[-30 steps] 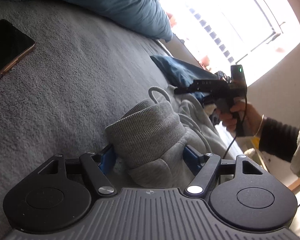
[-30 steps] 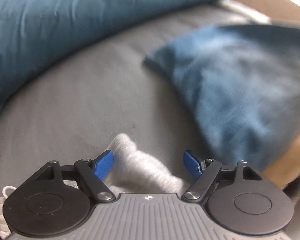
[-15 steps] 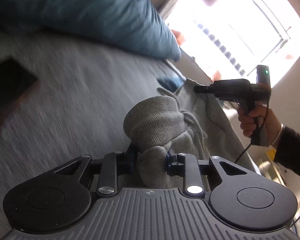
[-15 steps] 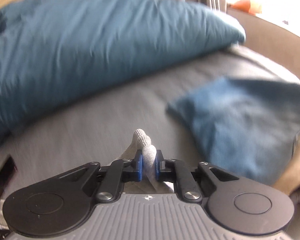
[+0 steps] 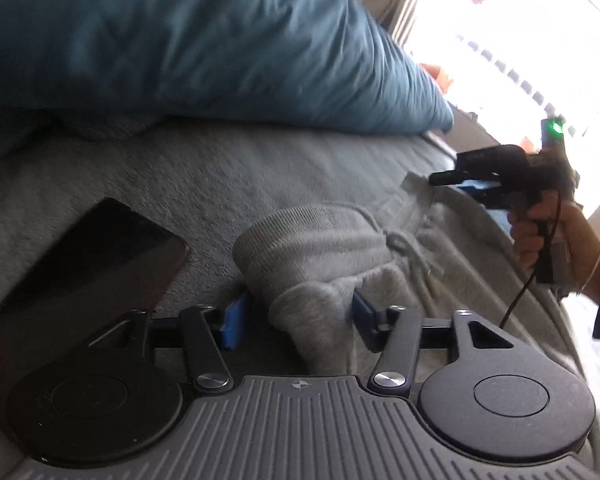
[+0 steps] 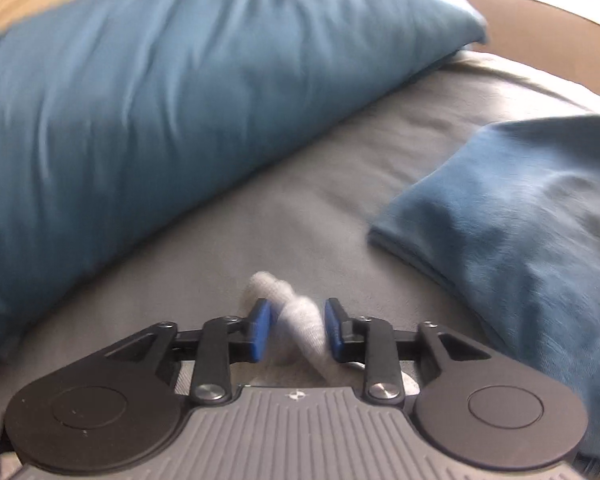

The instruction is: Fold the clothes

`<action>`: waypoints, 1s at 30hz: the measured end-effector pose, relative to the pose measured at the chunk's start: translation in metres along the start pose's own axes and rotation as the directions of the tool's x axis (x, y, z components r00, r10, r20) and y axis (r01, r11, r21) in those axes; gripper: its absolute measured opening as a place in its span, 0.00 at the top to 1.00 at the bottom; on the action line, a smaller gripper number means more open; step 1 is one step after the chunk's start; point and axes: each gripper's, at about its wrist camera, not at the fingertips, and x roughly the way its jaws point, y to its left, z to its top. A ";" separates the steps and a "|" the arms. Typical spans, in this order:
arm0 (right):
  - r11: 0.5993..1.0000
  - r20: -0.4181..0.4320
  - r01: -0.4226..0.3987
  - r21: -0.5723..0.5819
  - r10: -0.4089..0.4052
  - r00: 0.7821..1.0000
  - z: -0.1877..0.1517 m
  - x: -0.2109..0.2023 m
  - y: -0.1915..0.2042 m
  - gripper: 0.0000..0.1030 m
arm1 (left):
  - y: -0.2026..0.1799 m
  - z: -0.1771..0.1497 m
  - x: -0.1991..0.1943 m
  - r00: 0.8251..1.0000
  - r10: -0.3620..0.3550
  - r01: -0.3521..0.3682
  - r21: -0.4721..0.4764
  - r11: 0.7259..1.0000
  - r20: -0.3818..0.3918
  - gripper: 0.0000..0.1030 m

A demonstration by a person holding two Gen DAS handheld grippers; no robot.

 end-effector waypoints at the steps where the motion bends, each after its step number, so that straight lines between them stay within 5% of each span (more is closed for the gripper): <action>1: 1.000 0.022 -0.014 -0.009 0.015 1.000 0.002 -0.010 0.003 0.63 | 0.002 0.001 -0.003 1.000 -0.001 0.001 -0.017 1.000 0.003 0.44; 5: 0.988 -0.117 -0.099 -0.122 0.085 0.989 0.002 -0.026 0.042 0.61 | 0.011 0.003 -0.008 0.996 -0.047 0.041 -0.081 0.996 -0.070 0.44; 8: 0.986 -0.287 -0.129 -0.103 0.094 0.953 -0.005 -0.018 0.070 0.58 | 0.013 0.002 0.002 0.990 -0.063 0.044 -0.143 0.989 -0.130 0.44; 13: 0.999 -0.450 0.006 0.051 0.017 0.893 -0.012 0.023 0.084 0.57 | 0.003 -0.004 0.001 0.994 -0.029 0.019 -0.104 0.994 -0.102 0.55; 17: 0.995 -0.493 0.102 0.020 -0.079 0.866 -0.013 0.045 0.100 0.48 | -0.001 -0.010 -0.001 0.993 -0.019 0.011 -0.069 0.998 -0.113 0.71; 23: 0.990 -0.486 0.130 -0.048 -0.137 0.863 -0.014 0.042 0.111 0.55 | -0.010 -0.013 0.002 0.995 -0.027 0.027 -0.003 1.000 -0.091 0.73; 27: 0.991 -0.467 0.132 -0.033 -0.132 0.875 -0.014 0.034 0.104 0.74 | -0.009 -0.014 0.008 0.997 -0.024 0.023 -0.012 1.000 -0.071 0.57; 30: 0.993 -0.445 0.121 -0.005 -0.110 0.889 -0.012 0.023 0.096 0.87 | -0.011 -0.014 0.013 0.999 -0.027 0.026 -0.022 0.999 -0.045 0.57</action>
